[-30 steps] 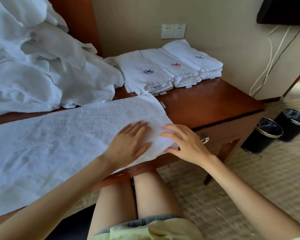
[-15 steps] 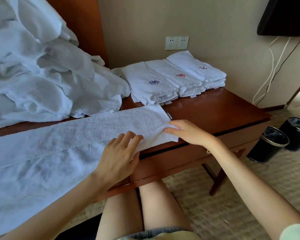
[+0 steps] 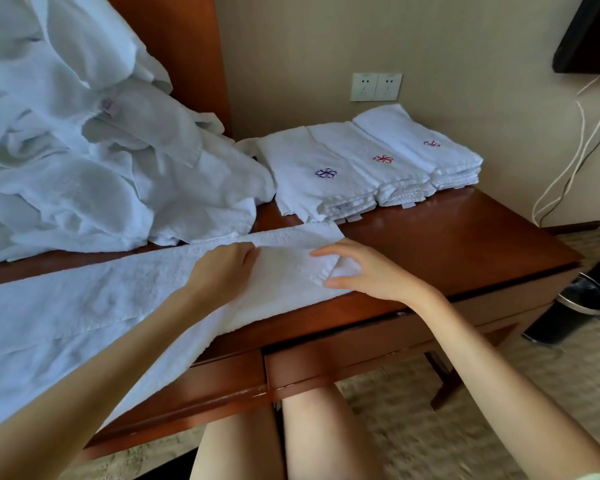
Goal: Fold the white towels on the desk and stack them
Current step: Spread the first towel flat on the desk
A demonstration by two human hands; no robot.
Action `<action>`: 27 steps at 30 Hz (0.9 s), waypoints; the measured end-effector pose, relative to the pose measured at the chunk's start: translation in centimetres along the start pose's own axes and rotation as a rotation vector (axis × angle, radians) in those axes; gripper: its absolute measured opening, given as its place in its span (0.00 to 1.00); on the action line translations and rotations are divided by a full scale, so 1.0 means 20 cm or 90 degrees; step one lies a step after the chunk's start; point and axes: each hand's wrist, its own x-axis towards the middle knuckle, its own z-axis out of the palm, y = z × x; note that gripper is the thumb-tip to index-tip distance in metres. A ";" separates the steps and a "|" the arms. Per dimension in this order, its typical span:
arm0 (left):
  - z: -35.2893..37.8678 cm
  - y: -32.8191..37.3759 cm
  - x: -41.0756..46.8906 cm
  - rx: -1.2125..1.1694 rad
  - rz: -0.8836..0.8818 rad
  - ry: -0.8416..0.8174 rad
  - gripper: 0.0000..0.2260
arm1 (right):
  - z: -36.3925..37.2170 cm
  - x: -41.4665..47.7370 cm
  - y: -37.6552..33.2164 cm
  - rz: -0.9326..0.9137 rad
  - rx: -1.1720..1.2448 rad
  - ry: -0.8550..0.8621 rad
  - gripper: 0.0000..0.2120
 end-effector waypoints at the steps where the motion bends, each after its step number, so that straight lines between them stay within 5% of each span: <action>1: 0.00 0.00 0.01 0.018 0.006 0.014 0.15 | 0.00 0.01 0.00 0.001 0.015 0.021 0.21; 5: -0.05 0.01 0.12 0.073 0.035 0.051 0.15 | 0.00 0.09 0.01 -0.032 0.019 0.107 0.12; 10: -0.06 -0.02 0.38 0.126 0.045 0.023 0.12 | -0.06 0.19 0.06 0.008 0.080 0.035 0.21; 14: 0.07 -0.06 0.45 0.054 0.051 -0.063 0.08 | -0.02 0.25 0.09 0.115 0.109 0.169 0.06; 19: 0.18 -0.12 0.38 0.014 0.143 0.088 0.07 | 0.02 0.31 0.08 0.158 -0.051 0.265 0.13; 27: 0.19 -0.13 0.37 0.006 0.176 0.116 0.07 | 0.09 0.37 0.08 0.324 -0.297 0.350 0.16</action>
